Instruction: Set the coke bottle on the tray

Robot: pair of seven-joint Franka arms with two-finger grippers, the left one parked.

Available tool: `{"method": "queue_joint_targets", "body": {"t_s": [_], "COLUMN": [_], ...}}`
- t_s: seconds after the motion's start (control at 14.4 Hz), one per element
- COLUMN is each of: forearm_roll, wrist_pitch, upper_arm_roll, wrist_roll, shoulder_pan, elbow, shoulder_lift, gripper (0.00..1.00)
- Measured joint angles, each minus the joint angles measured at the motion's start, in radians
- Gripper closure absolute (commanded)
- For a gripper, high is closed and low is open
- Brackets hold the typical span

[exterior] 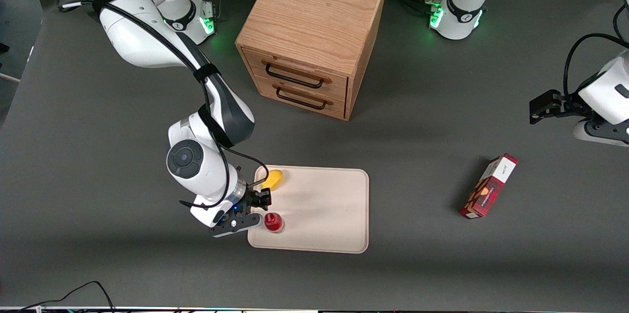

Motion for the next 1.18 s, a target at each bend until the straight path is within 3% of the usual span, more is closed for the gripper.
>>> {"method": "queue_joint_targets", "body": {"t_s": [0.28, 0.56, 1.18], "forearm_roll": [0.000, 0.000, 0.010], "wrist_pitch": [-0.012, -0.188, -0.471], "upper_arm_roll": [-0.003, -0.012, 0.081], "wrist_roll": [0.017, 0.030, -0.053], "shoulder_pan": [-0.001, -0.027, -0.438], "elbow": [0.028, 0.014, -0.338], "shoulder_lift": [-0.013, -0.108, -0.601], "gripper": [0.00, 0.00, 0.00]}}
